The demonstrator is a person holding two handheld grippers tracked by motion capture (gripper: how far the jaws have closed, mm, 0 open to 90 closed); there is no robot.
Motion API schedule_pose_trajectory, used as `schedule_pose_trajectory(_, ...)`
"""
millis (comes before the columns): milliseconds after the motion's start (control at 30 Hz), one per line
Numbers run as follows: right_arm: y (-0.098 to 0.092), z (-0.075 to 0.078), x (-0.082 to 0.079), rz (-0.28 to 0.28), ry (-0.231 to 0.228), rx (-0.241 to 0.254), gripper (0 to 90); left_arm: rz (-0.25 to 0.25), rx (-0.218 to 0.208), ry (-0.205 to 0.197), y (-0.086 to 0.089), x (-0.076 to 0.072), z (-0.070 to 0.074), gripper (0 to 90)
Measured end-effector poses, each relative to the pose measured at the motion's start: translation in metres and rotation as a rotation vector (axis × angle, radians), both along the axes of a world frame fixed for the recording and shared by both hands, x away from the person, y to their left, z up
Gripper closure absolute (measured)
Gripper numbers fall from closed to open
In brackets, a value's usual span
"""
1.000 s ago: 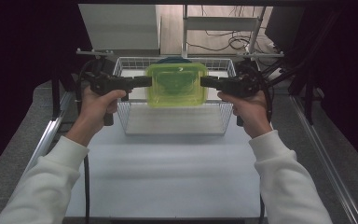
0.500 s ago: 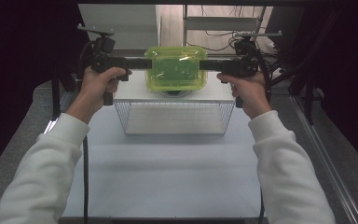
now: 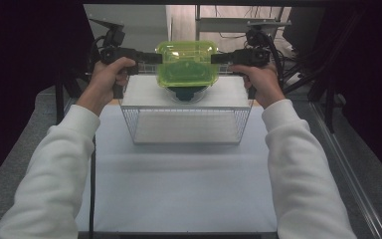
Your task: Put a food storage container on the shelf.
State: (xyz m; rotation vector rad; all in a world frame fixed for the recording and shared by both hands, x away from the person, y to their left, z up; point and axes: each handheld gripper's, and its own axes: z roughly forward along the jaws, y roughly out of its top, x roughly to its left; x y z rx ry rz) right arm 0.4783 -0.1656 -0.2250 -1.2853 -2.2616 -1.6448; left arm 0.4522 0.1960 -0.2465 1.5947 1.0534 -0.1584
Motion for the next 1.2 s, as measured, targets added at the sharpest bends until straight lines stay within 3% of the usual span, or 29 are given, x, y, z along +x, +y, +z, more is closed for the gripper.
schedule_pose_trajectory(267, 0.004, -0.013, 0.018, -0.016, 0.067, 0.01, 79.2, 0.02, 0.003, 0.044, 0.003, 0.014, -0.011, 79.4)
schedule_pose_trajectory(367, 0.004, -0.016, 0.023, -0.024, 0.08, 0.018, 79.1, 0.023, -0.029, 0.055, 0.005, 0.019, -0.016, 79.3)
schedule_pose_trajectory(700, 0.004, -0.025, 0.038, -0.054, 0.137, 0.08, 77.3, 0.067, -0.069, 0.11, 0.005, 0.034, -0.025, 78.2)
schedule_pose_trajectory(933, 0.002, -0.031, 0.046, -0.071, 0.183, 0.108, 75.1, 0.086, -0.071, 0.127, 0.002, 0.041, -0.03, 75.8)
schedule_pose_trajectory(1200, 0.003, -0.037, 0.05, -0.091, 0.199, 0.122, 72.6, 0.097, -0.078, 0.134, 0.001, 0.046, -0.035, 73.3)
